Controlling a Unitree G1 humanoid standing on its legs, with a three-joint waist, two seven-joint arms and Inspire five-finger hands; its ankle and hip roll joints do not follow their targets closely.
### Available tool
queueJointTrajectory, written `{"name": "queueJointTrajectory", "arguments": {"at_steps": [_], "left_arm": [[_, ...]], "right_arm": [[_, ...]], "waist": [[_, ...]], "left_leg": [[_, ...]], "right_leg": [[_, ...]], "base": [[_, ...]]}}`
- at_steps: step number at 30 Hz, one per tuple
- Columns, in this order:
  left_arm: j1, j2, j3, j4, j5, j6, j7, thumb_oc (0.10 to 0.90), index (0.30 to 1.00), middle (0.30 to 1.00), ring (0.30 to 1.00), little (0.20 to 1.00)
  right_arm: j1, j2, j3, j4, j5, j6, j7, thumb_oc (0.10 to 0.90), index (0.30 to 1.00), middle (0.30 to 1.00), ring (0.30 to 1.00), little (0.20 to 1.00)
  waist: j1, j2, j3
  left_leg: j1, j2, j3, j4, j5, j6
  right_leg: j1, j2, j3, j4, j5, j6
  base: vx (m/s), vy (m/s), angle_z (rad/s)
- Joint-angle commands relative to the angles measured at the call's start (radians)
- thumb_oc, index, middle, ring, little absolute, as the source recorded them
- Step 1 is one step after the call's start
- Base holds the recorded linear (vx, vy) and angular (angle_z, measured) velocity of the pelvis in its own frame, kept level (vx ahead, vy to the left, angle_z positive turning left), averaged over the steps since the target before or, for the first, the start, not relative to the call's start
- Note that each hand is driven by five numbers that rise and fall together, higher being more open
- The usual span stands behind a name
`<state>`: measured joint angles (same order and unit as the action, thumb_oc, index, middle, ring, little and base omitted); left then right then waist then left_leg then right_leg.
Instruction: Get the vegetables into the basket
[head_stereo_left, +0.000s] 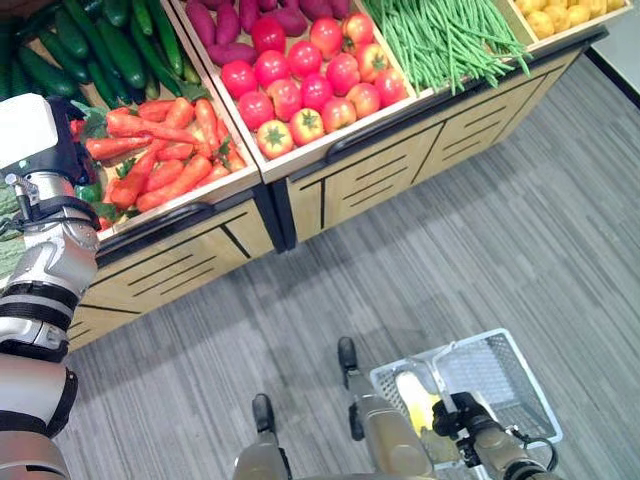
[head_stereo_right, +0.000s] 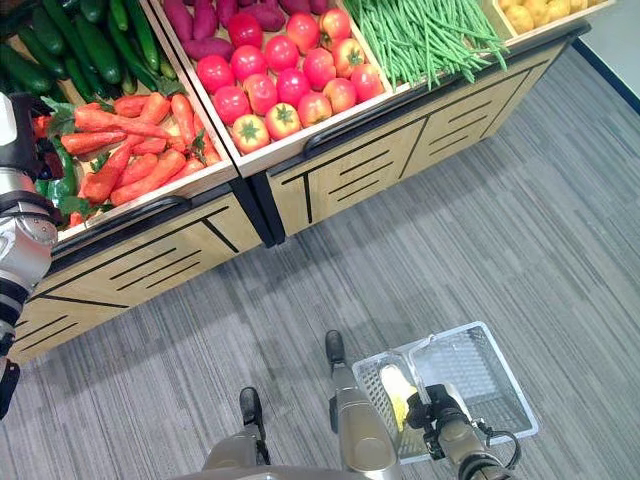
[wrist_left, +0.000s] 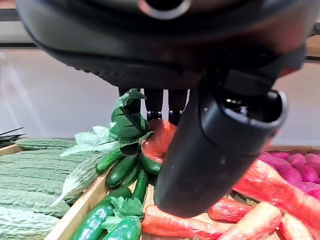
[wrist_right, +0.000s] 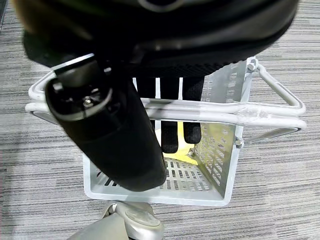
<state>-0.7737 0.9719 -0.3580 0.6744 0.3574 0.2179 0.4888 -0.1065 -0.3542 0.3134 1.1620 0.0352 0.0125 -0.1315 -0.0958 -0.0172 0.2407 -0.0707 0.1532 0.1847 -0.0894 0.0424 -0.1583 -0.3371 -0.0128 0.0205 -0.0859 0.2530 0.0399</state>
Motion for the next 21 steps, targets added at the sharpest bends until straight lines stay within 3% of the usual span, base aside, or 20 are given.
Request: {"name": "queueJointTrajectory", "arguments": {"at_steps": [1,8,10,14,16,21], "left_arm": [[-0.023,0.100,0.052,-0.103,0.106,-0.012,0.047,0.400,0.300,0.300,0.300,0.300],[0.056,0.140,0.101,-0.139,0.143,-0.018,-0.002,0.400,0.300,0.300,0.300,0.300],[0.127,0.098,0.199,-0.138,0.015,-0.045,0.019,0.400,0.300,0.300,0.300,0.300],[0.151,0.099,0.242,-0.075,-0.054,-0.048,0.039,0.400,0.300,0.300,0.300,0.300],[0.189,0.033,0.309,-0.070,-0.204,-0.089,0.062,0.400,0.300,0.300,0.300,0.300],[0.218,0.007,0.302,-0.054,-0.233,-0.100,0.021,0.400,0.300,0.300,0.300,0.300]], "right_arm": [[0.091,-0.020,0.009,0.017,-0.043,0.012,0.007,0.400,0.300,0.300,0.300,0.300],[0.104,-0.021,-0.003,0.022,-0.068,0.027,0.029,0.400,0.300,0.300,0.300,0.300],[0.110,-0.011,-0.012,0.023,-0.082,0.033,0.034,0.400,0.300,0.300,0.300,0.300],[0.106,-0.014,-0.003,0.028,-0.094,0.045,0.037,0.400,0.300,0.300,0.300,0.300],[0.103,-0.006,-0.007,0.026,-0.102,0.052,0.036,0.400,0.300,0.300,0.300,0.300],[0.095,-0.009,-0.010,0.027,-0.113,0.064,0.041,0.400,0.300,0.300,0.300,0.300]], "waist": [[-0.014,-0.008,-0.122],[-0.001,-0.007,-0.150],[0.007,-0.011,-0.161],[0.003,-0.004,-0.180],[0.002,-0.004,-0.192],[-0.004,0.007,-0.214]], "left_leg": [[-0.010,0.002,-0.033,0.002,0.024,0.005],[0.032,-0.017,-0.045,0.002,0.010,0.015],[0.044,-0.021,-0.046,0.002,0.006,0.018],[0.071,-0.026,-0.044,0.002,-0.003,0.021],[0.088,-0.028,-0.044,0.002,-0.008,0.023],[0.111,-0.035,-0.046,0.002,-0.017,0.028]], "right_leg": [[0.064,-0.104,0.002,0.024,-0.101,0.139],[0.120,-0.118,-0.008,0.020,-0.111,0.144],[0.131,-0.122,-0.008,0.021,-0.114,0.144],[0.159,-0.124,-0.006,0.021,-0.122,0.146],[0.171,-0.126,-0.004,0.025,-0.127,0.146],[0.197,-0.128,-0.002,0.028,-0.136,0.145]], "base": [[0.04,0.050,0.06],[0.02,0.031,0.05],[0.03,0.029,0.04],[0.04,0.018,-0.01],[0.04,0.007,0.03],[0.00,0.000,0.00]]}}
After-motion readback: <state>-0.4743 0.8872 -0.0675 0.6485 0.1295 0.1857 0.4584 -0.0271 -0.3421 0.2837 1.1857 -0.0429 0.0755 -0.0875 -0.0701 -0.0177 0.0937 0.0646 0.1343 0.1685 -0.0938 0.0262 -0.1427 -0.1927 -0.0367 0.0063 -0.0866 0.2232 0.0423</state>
